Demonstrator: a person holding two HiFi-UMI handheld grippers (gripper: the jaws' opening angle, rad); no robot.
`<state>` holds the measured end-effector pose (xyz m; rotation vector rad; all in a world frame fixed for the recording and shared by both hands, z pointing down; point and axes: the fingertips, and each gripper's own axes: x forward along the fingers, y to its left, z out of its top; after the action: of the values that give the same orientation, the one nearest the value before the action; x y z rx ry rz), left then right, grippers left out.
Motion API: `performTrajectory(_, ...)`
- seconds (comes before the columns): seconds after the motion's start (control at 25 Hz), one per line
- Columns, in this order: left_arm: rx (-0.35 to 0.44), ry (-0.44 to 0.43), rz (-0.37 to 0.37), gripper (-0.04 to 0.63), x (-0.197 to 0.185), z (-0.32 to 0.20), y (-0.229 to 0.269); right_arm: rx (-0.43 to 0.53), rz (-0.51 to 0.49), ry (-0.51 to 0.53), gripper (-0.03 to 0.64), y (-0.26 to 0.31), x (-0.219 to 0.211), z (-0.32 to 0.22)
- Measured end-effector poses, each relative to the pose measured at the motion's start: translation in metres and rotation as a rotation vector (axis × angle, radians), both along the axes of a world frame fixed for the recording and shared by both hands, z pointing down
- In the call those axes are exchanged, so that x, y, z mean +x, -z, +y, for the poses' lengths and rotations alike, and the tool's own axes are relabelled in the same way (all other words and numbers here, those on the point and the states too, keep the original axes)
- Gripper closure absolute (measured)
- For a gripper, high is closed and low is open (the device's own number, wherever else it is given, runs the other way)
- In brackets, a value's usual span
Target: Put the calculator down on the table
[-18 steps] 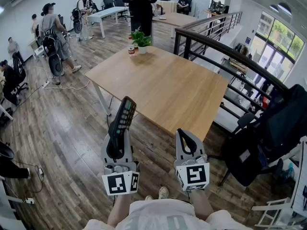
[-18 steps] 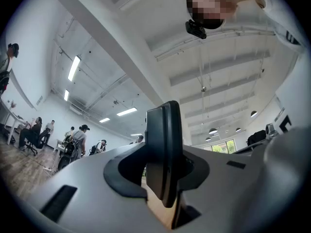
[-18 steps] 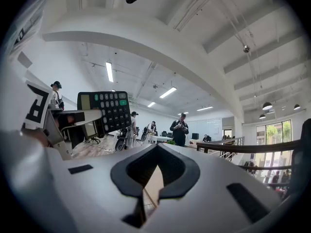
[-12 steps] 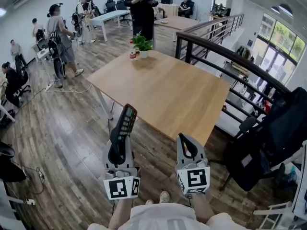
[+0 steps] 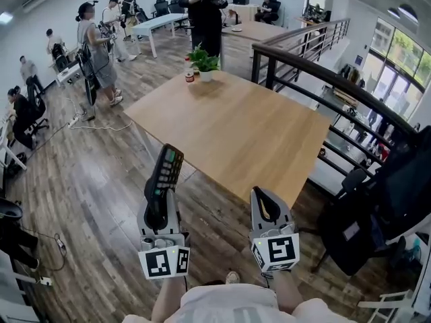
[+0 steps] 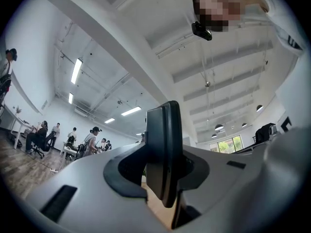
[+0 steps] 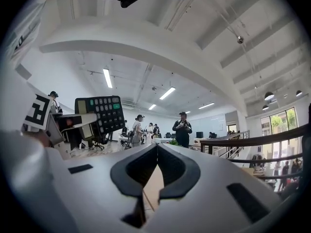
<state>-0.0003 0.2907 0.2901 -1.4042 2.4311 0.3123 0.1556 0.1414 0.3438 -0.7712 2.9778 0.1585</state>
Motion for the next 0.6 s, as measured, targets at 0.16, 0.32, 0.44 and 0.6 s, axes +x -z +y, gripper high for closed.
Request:
performTrajectory(0.16,0.025,0.001,-0.004,0.476,-0.007,-0.010,0.005,-0.015,-0.030,0.007,0.597,0.001,-0.006,-0.013)
performTrajectory(0.32,0.042,0.007,-0.002,0.476,-0.014,-0.023,0.011,-0.042,-0.059,0.006,0.597,0.008,-0.006,-0.030)
performTrajectory(0.44,0.048,0.002,0.003,0.476,-0.019,-0.031,0.007,-0.026,-0.060,0.006,0.597,0.008,-0.010,-0.039)
performTrajectory(0.6,0.065,-0.026,-0.017,0.476,-0.043,-0.072,0.009,-0.005,-0.074,0.003,0.597,0.018,-0.027,-0.076)
